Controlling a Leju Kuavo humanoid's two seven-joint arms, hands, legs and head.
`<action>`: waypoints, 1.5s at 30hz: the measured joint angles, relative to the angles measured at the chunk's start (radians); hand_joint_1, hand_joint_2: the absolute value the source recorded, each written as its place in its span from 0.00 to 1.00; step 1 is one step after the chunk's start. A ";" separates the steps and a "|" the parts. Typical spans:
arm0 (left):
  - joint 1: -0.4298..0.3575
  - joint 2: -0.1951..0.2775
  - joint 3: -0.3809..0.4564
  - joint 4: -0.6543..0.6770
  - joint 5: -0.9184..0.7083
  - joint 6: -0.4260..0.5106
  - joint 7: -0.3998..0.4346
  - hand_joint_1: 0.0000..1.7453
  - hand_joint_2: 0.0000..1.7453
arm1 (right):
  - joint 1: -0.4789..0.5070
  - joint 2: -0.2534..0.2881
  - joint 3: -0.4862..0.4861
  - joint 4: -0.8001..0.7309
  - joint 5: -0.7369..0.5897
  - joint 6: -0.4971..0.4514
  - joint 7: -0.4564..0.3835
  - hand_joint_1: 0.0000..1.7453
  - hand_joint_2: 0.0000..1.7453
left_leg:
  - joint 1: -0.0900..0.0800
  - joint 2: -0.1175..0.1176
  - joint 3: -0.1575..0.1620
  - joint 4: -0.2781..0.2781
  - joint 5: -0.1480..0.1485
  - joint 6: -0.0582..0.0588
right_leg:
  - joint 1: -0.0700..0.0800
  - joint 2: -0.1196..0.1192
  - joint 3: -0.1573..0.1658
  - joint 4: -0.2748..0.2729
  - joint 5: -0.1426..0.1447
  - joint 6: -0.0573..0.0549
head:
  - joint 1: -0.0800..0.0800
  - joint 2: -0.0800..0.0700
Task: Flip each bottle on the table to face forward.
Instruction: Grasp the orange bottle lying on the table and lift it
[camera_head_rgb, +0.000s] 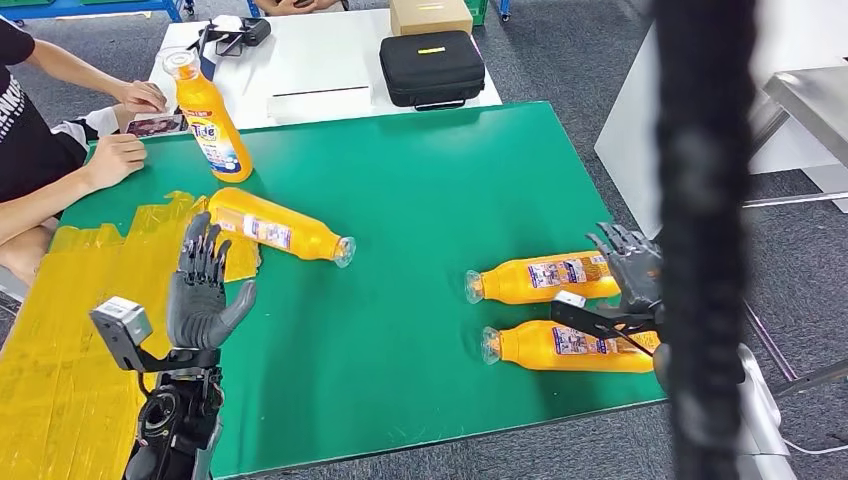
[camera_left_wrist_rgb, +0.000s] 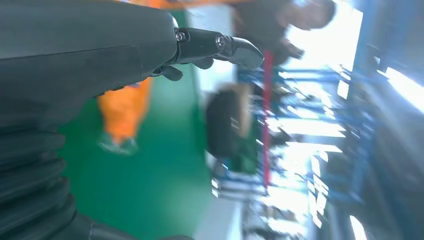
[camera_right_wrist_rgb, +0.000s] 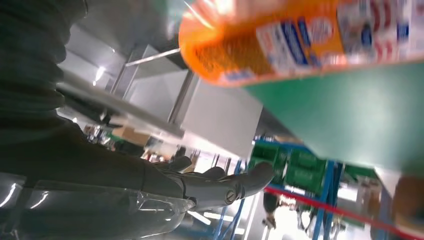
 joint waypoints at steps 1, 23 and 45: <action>0.007 0.000 -0.013 -0.028 0.005 -0.005 -0.001 0.00 1.00 | 0.000 0.000 0.001 0.010 -0.001 0.004 -0.002 0.00 1.00 | 0.000 0.000 0.000 0.000 0.000 0.000 | 0.000 0.000 0.000 0.000 0.000 0.000 | 0.000 0.000; 0.101 0.023 -0.169 -0.360 0.002 -0.019 -0.077 0.00 1.00 | -0.155 0.058 0.065 0.346 0.029 -0.094 -0.011 0.00 1.00 | 0.000 0.000 0.000 0.000 0.000 0.000 | 0.000 0.000 0.000 0.000 0.000 0.000 | 0.000 0.000; 0.125 0.029 -0.204 -0.396 -0.015 -0.021 -0.073 0.00 1.00 | -0.360 0.112 0.116 0.736 0.137 -0.239 0.090 1.00 1.00 | 0.000 0.001 0.002 0.000 0.000 0.000 | 0.000 0.001 0.001 0.000 0.000 0.000 | 0.000 0.000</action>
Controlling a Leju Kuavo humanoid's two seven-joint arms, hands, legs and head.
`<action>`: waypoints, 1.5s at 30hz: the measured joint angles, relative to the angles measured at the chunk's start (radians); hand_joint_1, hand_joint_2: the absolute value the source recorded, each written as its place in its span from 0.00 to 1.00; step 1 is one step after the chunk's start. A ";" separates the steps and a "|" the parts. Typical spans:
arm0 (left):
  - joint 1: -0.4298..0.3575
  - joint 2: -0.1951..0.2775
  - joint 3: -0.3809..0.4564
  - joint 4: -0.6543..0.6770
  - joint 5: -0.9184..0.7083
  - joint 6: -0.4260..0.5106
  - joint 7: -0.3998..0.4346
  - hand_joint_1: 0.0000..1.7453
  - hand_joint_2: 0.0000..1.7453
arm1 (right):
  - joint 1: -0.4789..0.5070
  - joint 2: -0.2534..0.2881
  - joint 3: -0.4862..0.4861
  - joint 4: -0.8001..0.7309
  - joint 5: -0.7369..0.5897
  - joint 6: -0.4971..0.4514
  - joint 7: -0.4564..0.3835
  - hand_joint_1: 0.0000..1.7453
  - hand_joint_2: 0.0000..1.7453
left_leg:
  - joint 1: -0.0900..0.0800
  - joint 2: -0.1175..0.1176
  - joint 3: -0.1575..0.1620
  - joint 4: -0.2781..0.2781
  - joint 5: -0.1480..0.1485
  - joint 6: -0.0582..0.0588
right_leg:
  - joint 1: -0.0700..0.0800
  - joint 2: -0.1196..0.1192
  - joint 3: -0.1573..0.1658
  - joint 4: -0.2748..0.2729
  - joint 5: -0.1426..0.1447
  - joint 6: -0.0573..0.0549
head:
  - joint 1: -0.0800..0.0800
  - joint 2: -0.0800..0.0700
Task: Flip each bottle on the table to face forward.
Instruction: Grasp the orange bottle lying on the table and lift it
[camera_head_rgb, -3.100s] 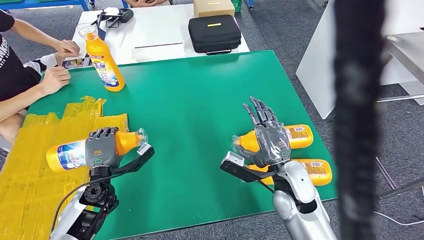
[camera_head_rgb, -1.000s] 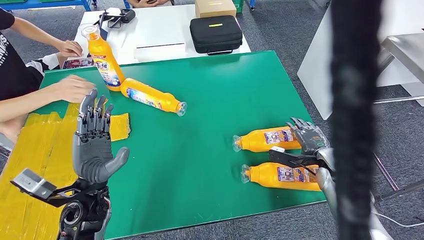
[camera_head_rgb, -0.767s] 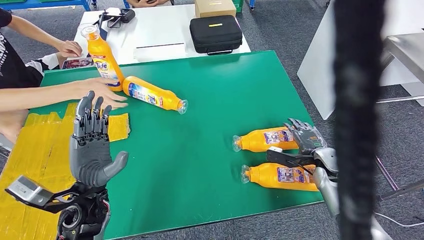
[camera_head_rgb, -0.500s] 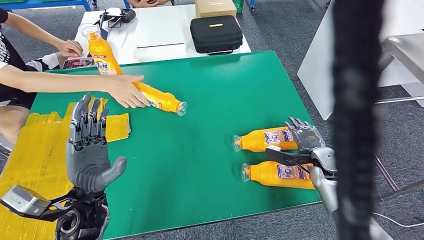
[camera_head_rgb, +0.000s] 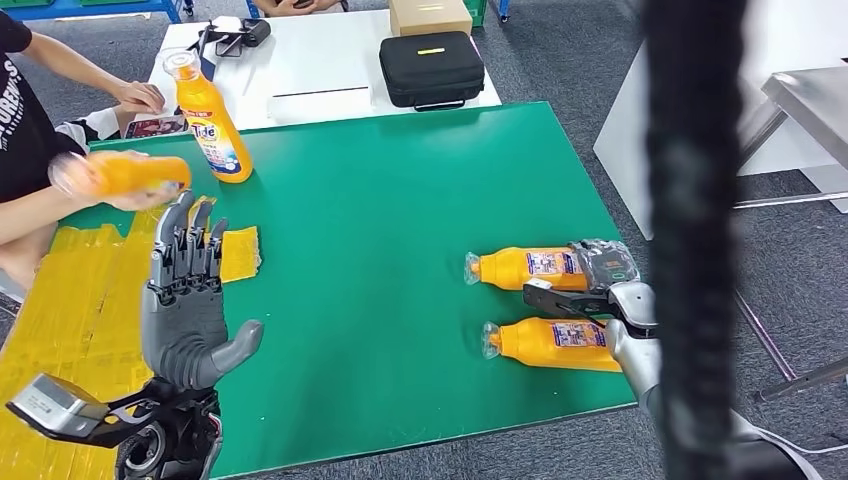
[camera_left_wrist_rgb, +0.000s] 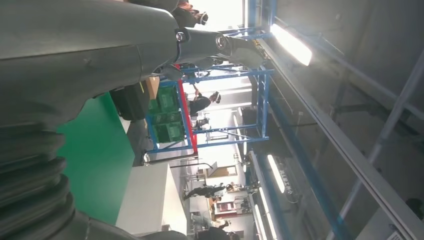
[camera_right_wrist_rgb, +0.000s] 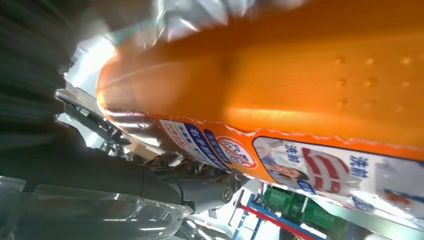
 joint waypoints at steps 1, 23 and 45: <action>0.000 0.000 -0.002 0.000 0.000 0.001 0.002 0.00 1.00 | -0.005 0.002 0.000 0.008 0.001 -0.002 0.003 1.00 1.00 | 0.000 0.000 0.000 0.000 0.000 0.000 | 0.000 0.000 0.000 0.000 0.000 0.000 | 0.000 0.000; 0.020 0.001 -0.019 0.006 0.025 0.034 0.049 0.00 1.00 | 0.166 0.105 -0.134 -0.351 -0.255 -0.418 -0.001 1.00 1.00 | 0.000 -0.001 -0.002 0.000 0.000 0.001 | 0.000 0.000 -0.002 0.000 0.000 0.001 | 0.000 0.000; -0.114 0.017 -0.125 0.166 0.006 -0.030 0.237 0.00 1.00 | 0.263 0.301 -0.067 -0.651 -1.248 0.077 -0.507 1.00 1.00 | 0.000 0.000 -0.002 0.000 0.001 0.000 | 0.000 0.000 -0.002 0.000 0.000 0.001 | 0.000 0.000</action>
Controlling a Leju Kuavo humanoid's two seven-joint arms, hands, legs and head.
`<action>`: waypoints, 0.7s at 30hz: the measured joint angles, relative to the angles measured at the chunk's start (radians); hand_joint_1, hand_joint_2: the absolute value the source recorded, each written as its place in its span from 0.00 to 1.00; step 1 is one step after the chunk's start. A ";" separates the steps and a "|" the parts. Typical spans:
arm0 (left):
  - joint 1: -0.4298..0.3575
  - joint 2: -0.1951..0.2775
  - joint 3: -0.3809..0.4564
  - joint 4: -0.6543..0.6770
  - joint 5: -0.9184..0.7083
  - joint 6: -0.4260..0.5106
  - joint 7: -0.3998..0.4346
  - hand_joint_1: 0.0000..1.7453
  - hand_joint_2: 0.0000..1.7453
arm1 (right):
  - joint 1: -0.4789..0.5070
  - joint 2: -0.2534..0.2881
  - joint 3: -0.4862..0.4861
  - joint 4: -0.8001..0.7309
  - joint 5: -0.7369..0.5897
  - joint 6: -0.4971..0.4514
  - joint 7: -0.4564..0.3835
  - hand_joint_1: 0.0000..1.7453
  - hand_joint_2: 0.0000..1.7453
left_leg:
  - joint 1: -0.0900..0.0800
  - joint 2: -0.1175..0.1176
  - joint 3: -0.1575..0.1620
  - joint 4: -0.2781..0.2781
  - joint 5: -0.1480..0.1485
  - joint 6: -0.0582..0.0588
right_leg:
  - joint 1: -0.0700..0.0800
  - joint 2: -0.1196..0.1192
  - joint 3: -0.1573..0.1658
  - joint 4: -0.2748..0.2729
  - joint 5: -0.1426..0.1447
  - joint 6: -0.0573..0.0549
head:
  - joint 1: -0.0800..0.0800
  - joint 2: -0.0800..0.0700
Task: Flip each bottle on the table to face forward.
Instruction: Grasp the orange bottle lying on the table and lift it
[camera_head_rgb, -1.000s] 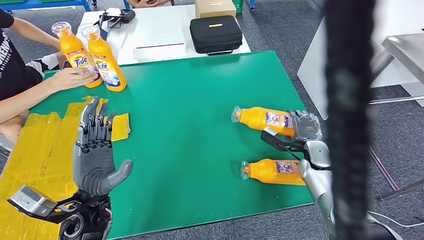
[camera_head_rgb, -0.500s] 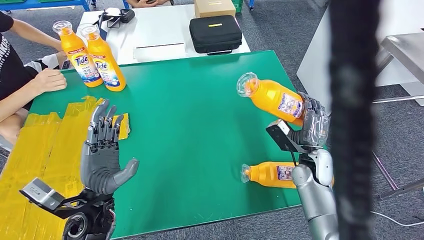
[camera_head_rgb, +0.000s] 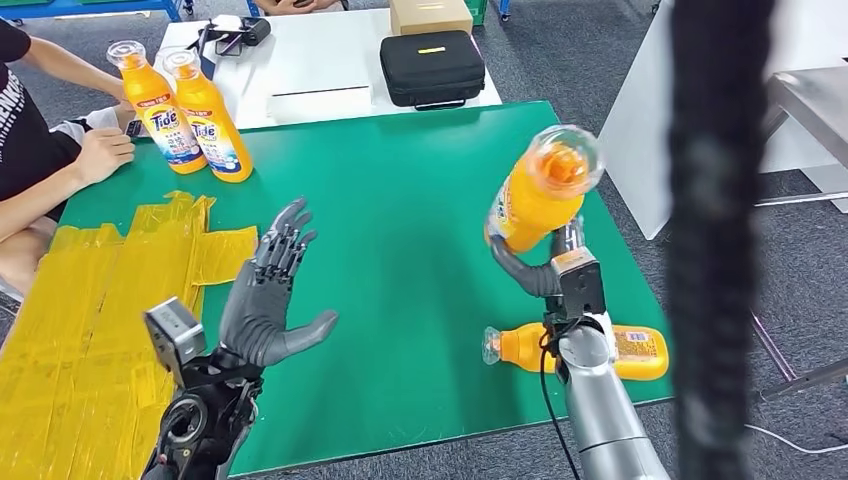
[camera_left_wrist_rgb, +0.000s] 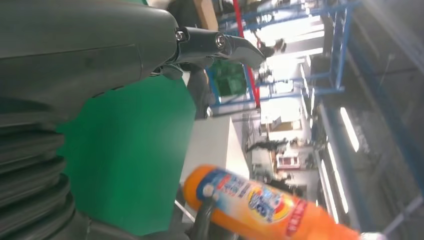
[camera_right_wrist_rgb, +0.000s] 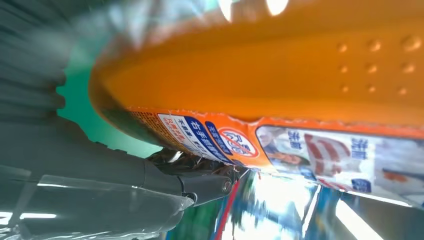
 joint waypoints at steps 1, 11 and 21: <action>-0.011 0.001 -0.008 0.010 0.003 -0.004 0.003 0.00 1.00 | -0.007 0.007 0.011 0.008 -0.026 0.038 -0.002 1.00 1.00 | 0.000 0.000 0.000 0.000 0.000 0.000 | 0.000 0.000 0.000 0.000 0.000 0.000 | 0.000 0.000; -0.071 -0.005 -0.075 0.062 0.011 -0.023 0.032 0.00 1.00 | -0.080 0.069 0.096 0.111 -0.044 0.129 0.001 1.00 1.00 | 0.000 0.000 0.000 0.000 0.000 0.000 | 0.000 0.000 0.000 0.000 0.000 0.000 | 0.000 0.000; -0.100 -0.013 -0.095 0.090 0.011 -0.027 0.034 0.00 1.00 | -0.113 0.104 0.139 0.183 -0.026 0.138 0.010 1.00 1.00 | 0.000 0.000 0.000 0.000 0.000 0.000 | 0.000 0.000 0.000 0.000 0.000 0.000 | 0.000 0.000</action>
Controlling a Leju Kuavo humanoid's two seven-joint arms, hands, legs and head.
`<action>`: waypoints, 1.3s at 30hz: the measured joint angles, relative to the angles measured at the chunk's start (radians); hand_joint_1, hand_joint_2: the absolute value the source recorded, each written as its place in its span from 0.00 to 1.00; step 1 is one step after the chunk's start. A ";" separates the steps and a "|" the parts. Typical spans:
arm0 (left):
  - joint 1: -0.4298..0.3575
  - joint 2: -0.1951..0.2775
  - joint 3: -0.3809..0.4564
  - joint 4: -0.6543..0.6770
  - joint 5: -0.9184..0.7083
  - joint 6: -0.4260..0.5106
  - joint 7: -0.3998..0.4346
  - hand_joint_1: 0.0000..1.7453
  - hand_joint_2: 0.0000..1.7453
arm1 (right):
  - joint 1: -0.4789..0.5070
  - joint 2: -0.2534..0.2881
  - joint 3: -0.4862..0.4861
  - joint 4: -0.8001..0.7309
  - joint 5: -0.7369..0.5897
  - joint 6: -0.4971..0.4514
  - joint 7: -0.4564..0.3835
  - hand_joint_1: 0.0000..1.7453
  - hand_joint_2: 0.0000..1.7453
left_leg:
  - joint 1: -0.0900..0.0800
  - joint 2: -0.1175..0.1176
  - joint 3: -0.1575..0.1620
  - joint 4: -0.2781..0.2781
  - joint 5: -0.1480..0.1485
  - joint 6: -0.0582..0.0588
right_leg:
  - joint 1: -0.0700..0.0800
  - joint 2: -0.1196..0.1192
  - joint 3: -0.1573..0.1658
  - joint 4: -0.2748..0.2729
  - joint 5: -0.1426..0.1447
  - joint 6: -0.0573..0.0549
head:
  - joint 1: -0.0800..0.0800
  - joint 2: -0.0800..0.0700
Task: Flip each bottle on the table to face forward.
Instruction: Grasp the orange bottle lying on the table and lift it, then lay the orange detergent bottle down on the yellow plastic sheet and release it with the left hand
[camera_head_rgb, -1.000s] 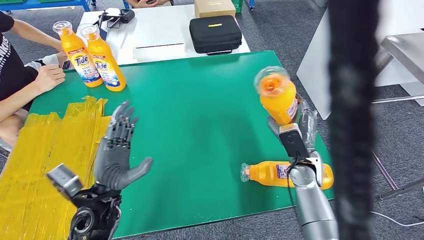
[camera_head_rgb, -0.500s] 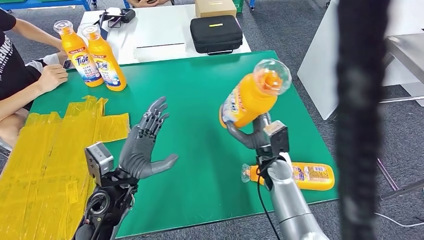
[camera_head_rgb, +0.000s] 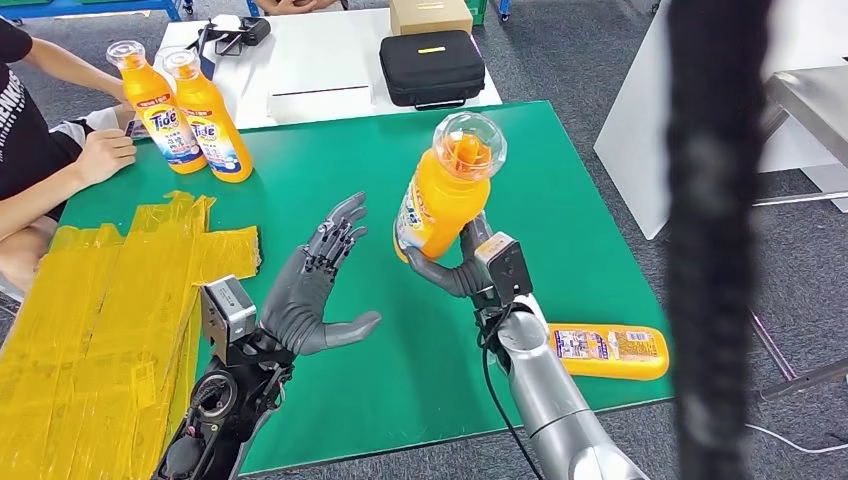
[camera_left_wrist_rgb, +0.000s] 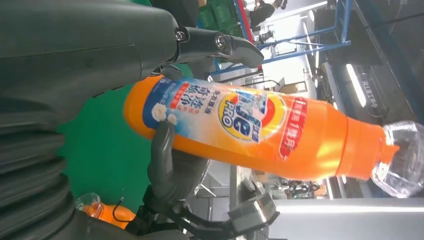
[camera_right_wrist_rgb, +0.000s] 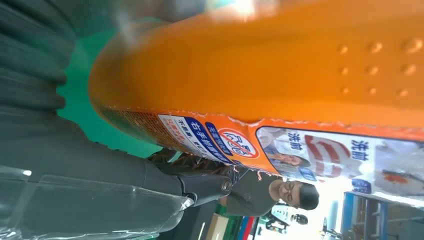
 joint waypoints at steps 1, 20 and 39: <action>-0.001 0.000 0.000 0.000 0.000 0.002 0.000 0.00 1.00 | -0.001 0.001 0.001 0.004 0.002 0.002 0.000 1.00 1.00 | 0.000 0.000 0.000 0.000 0.000 0.000 | 0.000 0.000 0.000 0.000 0.000 0.000 | 0.000 0.000; -0.022 -0.009 0.026 0.048 -0.211 0.410 -0.058 0.00 1.00 | -0.042 0.059 0.209 0.141 0.165 -0.019 0.010 1.00 1.00 | 0.000 0.000 0.000 0.000 0.000 0.000 | 0.000 0.000 0.000 0.000 0.000 0.000 | 0.000 0.000; 0.003 0.002 0.044 0.050 -0.033 0.242 -0.030 0.00 1.00 | -0.065 0.061 0.320 0.176 0.209 -0.080 0.021 1.00 1.00 | 0.000 0.000 0.000 0.000 0.000 0.000 | 0.000 0.000 -0.001 0.000 0.000 0.000 | 0.000 0.000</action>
